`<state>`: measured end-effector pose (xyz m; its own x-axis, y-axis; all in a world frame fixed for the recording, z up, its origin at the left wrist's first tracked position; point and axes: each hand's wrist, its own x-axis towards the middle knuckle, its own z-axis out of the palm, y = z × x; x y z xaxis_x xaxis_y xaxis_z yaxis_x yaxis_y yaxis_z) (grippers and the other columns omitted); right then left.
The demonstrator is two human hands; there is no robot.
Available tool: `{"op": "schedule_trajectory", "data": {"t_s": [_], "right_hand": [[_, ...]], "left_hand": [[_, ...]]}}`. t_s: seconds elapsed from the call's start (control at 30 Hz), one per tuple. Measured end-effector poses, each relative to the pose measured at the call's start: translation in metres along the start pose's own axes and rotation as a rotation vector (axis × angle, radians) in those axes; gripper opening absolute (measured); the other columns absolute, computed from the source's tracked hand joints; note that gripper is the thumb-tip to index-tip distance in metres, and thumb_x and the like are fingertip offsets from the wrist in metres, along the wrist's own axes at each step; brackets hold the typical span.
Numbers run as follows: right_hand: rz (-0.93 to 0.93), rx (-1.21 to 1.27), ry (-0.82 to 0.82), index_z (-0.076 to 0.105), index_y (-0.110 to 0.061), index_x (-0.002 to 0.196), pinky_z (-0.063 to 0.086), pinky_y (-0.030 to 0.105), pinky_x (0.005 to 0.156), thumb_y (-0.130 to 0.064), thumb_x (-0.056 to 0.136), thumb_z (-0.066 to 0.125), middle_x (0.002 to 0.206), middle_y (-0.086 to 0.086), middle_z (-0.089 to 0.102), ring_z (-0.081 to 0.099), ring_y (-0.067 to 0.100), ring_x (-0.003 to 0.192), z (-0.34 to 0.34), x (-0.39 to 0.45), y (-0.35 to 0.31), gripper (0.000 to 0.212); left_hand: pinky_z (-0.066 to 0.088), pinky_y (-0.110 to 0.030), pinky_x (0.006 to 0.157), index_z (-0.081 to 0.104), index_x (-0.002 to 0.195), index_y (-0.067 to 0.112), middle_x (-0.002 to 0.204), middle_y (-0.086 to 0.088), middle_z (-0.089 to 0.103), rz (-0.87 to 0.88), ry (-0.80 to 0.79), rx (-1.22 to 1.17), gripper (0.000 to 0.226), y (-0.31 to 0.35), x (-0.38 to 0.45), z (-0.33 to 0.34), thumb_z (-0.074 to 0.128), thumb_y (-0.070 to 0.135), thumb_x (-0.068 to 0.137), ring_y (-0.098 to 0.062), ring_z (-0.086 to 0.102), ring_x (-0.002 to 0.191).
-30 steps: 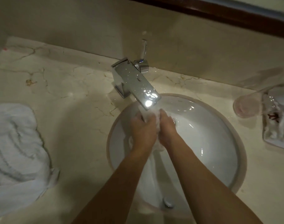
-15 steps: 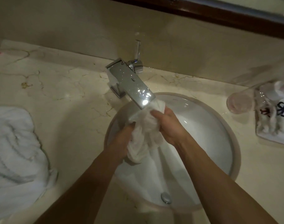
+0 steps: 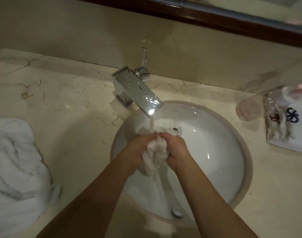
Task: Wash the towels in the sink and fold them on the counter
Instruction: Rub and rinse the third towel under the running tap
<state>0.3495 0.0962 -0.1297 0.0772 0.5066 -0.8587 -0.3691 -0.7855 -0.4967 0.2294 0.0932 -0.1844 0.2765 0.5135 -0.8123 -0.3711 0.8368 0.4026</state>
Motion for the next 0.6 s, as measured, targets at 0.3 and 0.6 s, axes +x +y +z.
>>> {"op": "schedule_trajectory", "data": {"t_s": [0.3,0.6], "right_hand": [[0.265,0.594,-0.324,0.070,0.002,0.114,0.056,0.040,0.096,-0.030,0.100,0.048,0.112,0.018,0.072,0.070,0.028,0.105,-0.041,0.007,0.026,0.041],[-0.213,-0.292,-0.132,0.068,-0.009,0.114,0.058,0.032,0.080,-0.029,0.096,0.062,0.105,0.009,0.076,0.073,0.023,0.098,0.012,0.014,0.005,0.027]], "left_hand": [[0.059,-0.030,0.073,0.057,0.125,-0.003,0.112,-0.018,0.063,-0.001,0.003,-0.363,0.040,0.021,-0.024,0.000,0.045,0.027,0.103,-0.023,0.063,0.095],[0.054,-0.034,0.090,0.068,0.111,0.010,0.105,-0.010,0.072,0.266,0.350,0.277,0.036,0.027,-0.043,0.009,0.052,0.040,0.101,-0.023,0.069,0.099]]}}
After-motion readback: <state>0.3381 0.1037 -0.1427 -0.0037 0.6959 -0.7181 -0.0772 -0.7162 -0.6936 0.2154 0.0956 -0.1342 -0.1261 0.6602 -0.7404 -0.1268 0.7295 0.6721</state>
